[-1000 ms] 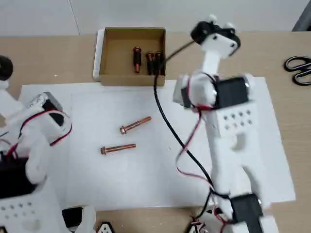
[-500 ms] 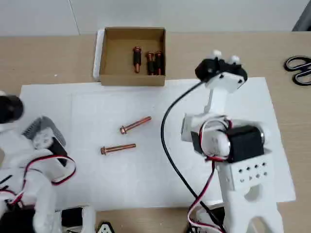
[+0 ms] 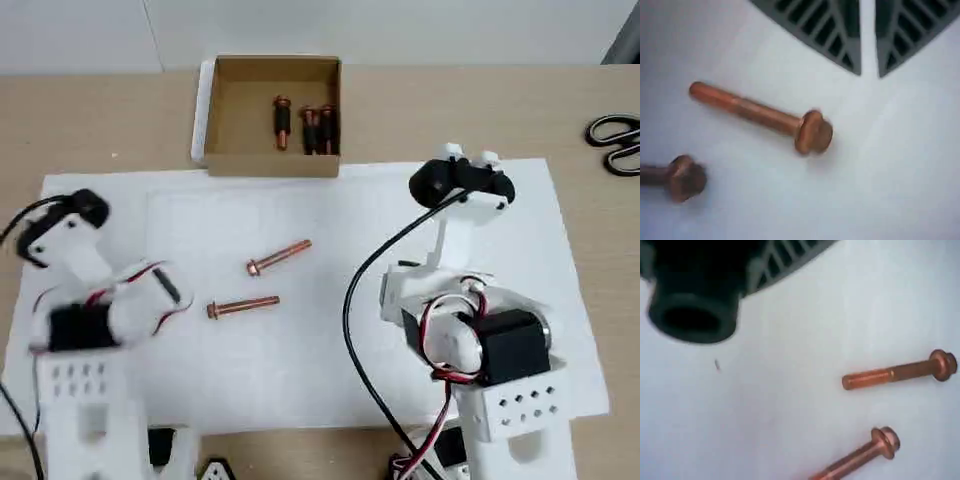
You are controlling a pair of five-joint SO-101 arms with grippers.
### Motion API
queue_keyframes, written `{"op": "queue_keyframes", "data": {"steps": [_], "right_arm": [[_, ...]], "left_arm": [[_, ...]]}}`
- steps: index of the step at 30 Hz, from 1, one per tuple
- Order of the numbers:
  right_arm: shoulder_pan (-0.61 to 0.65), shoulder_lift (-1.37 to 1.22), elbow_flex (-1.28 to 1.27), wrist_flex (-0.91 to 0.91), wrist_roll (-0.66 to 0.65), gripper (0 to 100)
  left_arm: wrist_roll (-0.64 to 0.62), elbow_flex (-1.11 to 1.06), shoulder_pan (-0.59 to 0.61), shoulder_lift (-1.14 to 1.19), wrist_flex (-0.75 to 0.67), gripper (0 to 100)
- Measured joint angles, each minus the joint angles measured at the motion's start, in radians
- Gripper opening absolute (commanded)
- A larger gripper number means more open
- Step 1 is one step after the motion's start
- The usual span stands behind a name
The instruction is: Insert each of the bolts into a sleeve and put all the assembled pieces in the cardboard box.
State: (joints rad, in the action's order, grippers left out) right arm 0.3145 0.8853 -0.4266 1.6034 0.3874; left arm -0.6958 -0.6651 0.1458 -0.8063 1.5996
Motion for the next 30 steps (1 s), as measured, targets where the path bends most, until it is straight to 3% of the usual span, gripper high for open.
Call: {"op": "queue_keyframes", "data": {"steps": [4,11,19,23,30], "right_arm": [[-0.037,0.003,0.000,0.000,0.000,0.2],[-0.107,0.037,0.000,0.012,0.000,0.2],[-0.120,0.049,0.000,0.012,0.006,0.2],[-0.120,0.049,0.000,0.012,0.023,0.2],[-0.120,0.049,0.000,0.012,0.037,0.2]], "left_arm": [[-0.152,0.058,-0.040,0.215,0.021,1],[-0.239,0.299,-0.071,0.482,0.097,1],[-0.448,0.489,-0.144,0.624,0.098,1],[-0.497,0.537,-0.215,0.678,0.098,1],[-0.540,0.592,-0.236,0.760,0.098,1]]}}
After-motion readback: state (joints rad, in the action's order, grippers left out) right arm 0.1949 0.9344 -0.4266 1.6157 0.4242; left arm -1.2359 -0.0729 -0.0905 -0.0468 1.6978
